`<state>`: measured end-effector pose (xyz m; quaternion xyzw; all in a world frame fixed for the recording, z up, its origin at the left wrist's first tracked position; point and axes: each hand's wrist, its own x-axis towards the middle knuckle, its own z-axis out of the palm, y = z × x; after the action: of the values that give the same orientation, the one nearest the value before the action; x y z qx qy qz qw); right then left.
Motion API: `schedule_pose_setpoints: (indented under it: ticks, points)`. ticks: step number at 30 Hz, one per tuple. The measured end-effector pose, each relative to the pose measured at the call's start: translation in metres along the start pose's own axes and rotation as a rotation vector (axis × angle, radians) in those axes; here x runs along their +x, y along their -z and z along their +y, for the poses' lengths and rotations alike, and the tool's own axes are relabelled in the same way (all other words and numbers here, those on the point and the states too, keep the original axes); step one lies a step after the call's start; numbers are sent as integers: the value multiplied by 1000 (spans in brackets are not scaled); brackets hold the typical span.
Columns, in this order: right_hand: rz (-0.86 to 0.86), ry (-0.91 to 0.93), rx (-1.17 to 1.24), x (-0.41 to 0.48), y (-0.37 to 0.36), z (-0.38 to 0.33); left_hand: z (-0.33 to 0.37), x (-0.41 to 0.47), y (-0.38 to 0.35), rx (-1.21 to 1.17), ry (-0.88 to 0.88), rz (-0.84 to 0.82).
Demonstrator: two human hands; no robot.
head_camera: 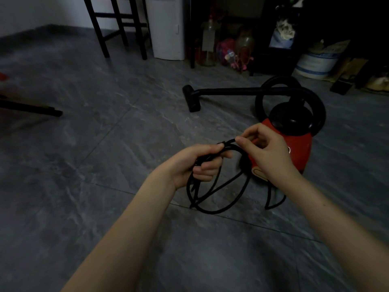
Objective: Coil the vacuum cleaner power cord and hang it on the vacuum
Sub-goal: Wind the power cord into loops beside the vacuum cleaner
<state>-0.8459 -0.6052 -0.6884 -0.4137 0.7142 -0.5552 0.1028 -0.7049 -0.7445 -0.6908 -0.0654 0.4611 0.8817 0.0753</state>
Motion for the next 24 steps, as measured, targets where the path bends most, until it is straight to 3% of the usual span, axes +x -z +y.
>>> schedule_pose_setpoints:
  ticks: [7, 12, 17, 24]
  points:
    - [2, -70, 42, -3, 0, 8, 4, -7, 7, -268, -63, -73]
    - [-36, -204, 180, -12, 4, 29, 20, -21, 25, -599, -233, -162]
    - [-191, -218, 84, -22, 7, 49, 14, -19, 30, -695, -334, -75]
    - [-56, -238, 60, -14, 2, 61, 0, -6, 27, -681, -355, -11]
